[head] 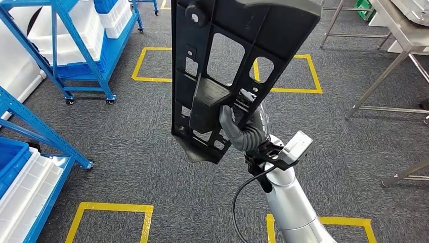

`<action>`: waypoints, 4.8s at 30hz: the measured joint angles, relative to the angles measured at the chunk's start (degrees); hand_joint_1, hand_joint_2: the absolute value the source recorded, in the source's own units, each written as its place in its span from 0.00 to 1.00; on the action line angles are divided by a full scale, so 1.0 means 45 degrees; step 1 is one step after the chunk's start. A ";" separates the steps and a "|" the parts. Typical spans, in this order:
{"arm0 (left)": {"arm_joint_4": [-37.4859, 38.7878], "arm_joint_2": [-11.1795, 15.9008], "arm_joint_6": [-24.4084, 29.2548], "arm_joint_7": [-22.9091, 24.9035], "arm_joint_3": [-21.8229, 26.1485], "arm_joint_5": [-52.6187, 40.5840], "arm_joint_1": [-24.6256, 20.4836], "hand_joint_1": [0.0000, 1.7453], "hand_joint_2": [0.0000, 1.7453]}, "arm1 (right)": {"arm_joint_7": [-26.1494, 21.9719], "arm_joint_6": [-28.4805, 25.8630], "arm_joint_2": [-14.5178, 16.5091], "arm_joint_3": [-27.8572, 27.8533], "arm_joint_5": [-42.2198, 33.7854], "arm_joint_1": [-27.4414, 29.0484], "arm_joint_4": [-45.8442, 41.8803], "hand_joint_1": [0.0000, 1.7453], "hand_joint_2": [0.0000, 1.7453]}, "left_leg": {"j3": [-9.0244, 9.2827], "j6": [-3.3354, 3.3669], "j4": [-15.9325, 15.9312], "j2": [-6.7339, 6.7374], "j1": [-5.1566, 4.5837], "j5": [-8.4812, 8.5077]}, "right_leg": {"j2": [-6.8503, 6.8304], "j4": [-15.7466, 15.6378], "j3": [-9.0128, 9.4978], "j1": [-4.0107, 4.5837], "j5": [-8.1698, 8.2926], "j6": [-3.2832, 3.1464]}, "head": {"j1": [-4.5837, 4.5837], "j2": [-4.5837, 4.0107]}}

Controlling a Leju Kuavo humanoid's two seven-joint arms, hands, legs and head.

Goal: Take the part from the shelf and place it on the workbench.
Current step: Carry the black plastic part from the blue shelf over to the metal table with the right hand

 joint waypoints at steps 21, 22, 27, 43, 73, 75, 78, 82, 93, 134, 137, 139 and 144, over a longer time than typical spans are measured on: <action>0.0000 -0.0011 0.0498 0.0032 0.0588 0.0000 0.0177 0.00 1.00 | -0.1151 0.2506 -0.2080 0.0194 -0.2847 0.2843 -0.3921 1.00 1.00 | 0.0344 0.0079 0.0332 0.1466 -0.0193 -0.0825 | -0.1387 -0.0559 0.0391 0.0005 0.0139 -0.0146 | -0.0002 0.0000; 0.0000 -0.0004 0.0499 0.0027 0.0618 0.0000 0.0184 0.00 1.00 | -0.1152 0.2510 -0.2086 0.0211 -0.2856 0.2858 -0.3934 1.00 1.00 | 0.0020 0.0049 0.1113 0.1187 -0.0162 -0.1231 | -0.1278 -0.0588 0.0424 0.0008 0.0158 -0.0185 | -0.0001 0.0000; 0.0000 0.0030 0.0535 0.0022 0.0685 0.0000 0.0258 0.00 1.00 | -0.1089 0.2633 -0.2110 0.0255 -0.2870 0.2987 -0.3938 1.00 1.00 | -0.0792 -0.0016 0.2410 0.0840 -0.0138 -0.1222 | -0.0552 -0.0466 0.0404 0.0013 0.0135 -0.0194 | -0.0002 0.0000; 0.0000 0.0189 0.0783 0.0245 0.1498 0.0000 0.0185 0.00 1.00 | -0.0800 0.3744 -0.1997 0.0106 -0.3423 0.3242 -0.3591 1.00 1.00 | 0.0493 0.0527 -0.0624 0.1540 -0.0161 -0.0006 | -0.1353 0.1863 -0.0773 -0.0165 -0.0718 0.0520 | 0.0001 0.0000; 0.0000 0.0097 0.0828 0.0747 0.1264 0.0000 0.0150 0.00 1.00 | 0.0797 0.2806 -0.1568 0.1165 -0.3952 0.2452 -0.3996 1.00 1.00 | 0.0506 0.0554 -0.0629 0.1440 -0.0153 -0.0040 | -0.1242 0.2419 -0.1003 -0.0142 -0.1026 0.0517 | -0.0002 0.0000; 0.0000 0.0069 0.0828 0.0724 0.1263 0.0000 0.0113 0.00 1.00 | 0.0921 0.2619 -0.1567 0.1316 -0.4121 0.2212 -0.4026 1.00 1.00 | 0.0607 0.0474 -0.0621 0.1657 -0.0186 -0.0110 | -0.1677 0.0494 -0.0005 -0.0057 -0.0272 0.0401 | -0.0002 0.0000; -0.0001 0.0011 0.0830 0.0639 0.1263 0.0000 0.0084 0.00 1.00 | 0.0971 0.2492 -0.1581 0.1421 -0.4342 0.1964 -0.4044 1.00 1.00 | 0.0689 0.0290 -0.0624 0.1954 -0.0247 -0.0195 | -0.1773 -0.0391 0.0392 0.0088 -0.0095 0.0220 | -0.0002 0.0000; -0.0004 -0.0106 0.0863 0.0466 0.1274 0.0000 0.0027 0.00 1.00 | 0.0863 0.2606 -0.1673 0.1430 -0.4635 0.1777 -0.3956 1.00 1.00 | 0.0473 0.0042 0.0084 0.1560 -0.0193 -0.0709 | -0.1293 -0.0602 0.0492 -0.0055 0.0047 -0.0018 | -0.0002 0.0000; -0.0005 -0.0350 0.1081 0.0214 0.1950 0.0000 0.0142 0.00 1.00 | 0.0412 0.3167 -0.1866 0.1430 -0.4785 0.1659 -0.3070 1.00 1.00 | 0.0226 0.0099 -0.0299 0.0205 -0.0053 -0.0052 | 0.0160 -0.0228 0.0349 -0.0112 -0.0113 0.0269 | -0.0002 0.0000; -0.0005 -0.0416 0.0820 -0.0089 0.3183 0.0003 0.0297 0.00 1.00 | 0.0058 0.3757 -0.2085 0.1368 -0.5027 0.1556 -0.2312 1.00 1.00 | 0.0429 0.0644 -0.0546 0.1435 -0.0178 -0.0052 | -0.1215 0.2605 -0.1180 -0.0164 -0.1048 0.0630 | -0.0001 0.0000; -0.0005 -0.0423 0.0699 -0.0177 0.3194 0.0004 0.0274 0.00 1.00 | 0.0060 0.3652 -0.2086 0.1370 -0.5024 0.1516 -0.2313 1.00 1.00 | 0.0554 0.0536 -0.0544 0.1731 -0.0238 -0.0136 | -0.1851 0.0040 0.0169 -0.0011 -0.0031 0.0376 | 0.0000 0.0000; -0.0005 -0.0430 0.0613 -0.0219 0.3196 0.0005 0.0265 0.00 1.00 | 0.0052 0.3624 -0.2088 0.1372 -0.5004 0.1507 -0.2313 1.00 1.00 | 0.0606 0.0405 -0.0557 0.1935 -0.0257 -0.0174 | -0.1935 -0.0377 0.0326 0.0095 -0.0006 0.0245 | -0.0001 0.0000; -0.0007 -0.0427 0.0468 -0.0278 0.3223 0.0005 0.0232 0.00 1.00 | -0.0029 0.3636 -0.2097 0.1385 -0.4869 0.1547 -0.2311 1.00 1.00 | 0.0218 0.0085 0.0619 0.1347 -0.0174 -0.0995 | -0.1258 -0.0704 0.0495 -0.0087 0.0213 0.0000 | -0.0002 0.0000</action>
